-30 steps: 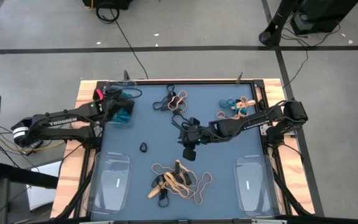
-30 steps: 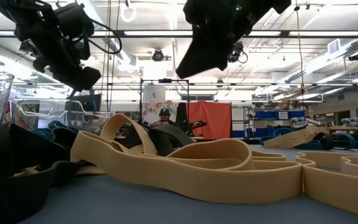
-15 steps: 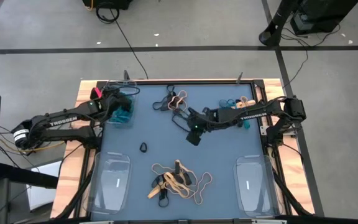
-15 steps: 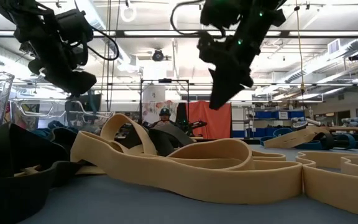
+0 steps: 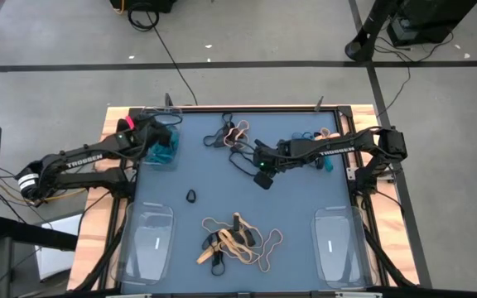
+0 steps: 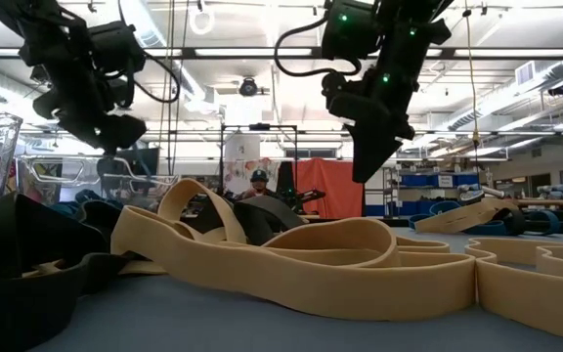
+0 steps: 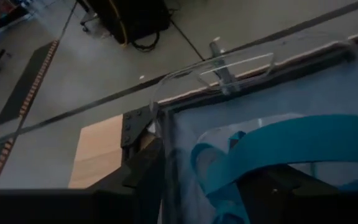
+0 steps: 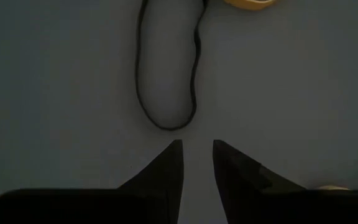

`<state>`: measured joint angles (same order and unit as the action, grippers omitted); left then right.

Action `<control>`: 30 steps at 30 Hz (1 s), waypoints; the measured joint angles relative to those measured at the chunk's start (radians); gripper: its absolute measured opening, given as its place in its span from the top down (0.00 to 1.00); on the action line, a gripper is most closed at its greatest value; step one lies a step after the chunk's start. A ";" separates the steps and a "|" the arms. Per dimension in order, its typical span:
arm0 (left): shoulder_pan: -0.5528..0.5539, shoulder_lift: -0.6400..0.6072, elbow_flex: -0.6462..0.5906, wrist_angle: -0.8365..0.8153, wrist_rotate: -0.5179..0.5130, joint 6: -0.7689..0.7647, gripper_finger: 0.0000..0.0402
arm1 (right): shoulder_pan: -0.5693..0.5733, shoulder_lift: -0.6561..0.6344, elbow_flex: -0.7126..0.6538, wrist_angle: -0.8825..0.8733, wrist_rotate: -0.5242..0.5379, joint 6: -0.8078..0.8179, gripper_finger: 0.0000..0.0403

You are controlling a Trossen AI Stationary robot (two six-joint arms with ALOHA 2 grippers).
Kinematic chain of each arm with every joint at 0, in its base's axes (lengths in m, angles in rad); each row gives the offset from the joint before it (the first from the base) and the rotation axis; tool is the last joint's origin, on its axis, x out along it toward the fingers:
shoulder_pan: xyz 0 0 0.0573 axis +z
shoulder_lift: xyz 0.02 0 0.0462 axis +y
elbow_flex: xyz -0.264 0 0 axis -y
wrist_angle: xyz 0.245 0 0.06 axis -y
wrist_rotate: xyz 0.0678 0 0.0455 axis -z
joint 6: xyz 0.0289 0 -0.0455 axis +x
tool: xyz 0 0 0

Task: Sort rubber bands into baskets
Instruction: Put the blue rubber band into the top transparent bin

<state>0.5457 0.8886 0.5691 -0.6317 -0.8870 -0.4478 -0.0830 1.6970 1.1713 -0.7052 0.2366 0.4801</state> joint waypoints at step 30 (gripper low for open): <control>-0.072 -0.082 0.100 -0.068 0.210 0.089 0.54 | 0.000 0.000 0.000 -0.003 -0.242 0.017 0.75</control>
<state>0.4740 0.8064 0.6693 -0.6997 -0.6768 -0.3586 -0.0830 1.6966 1.1713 -0.7077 -0.0057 0.4973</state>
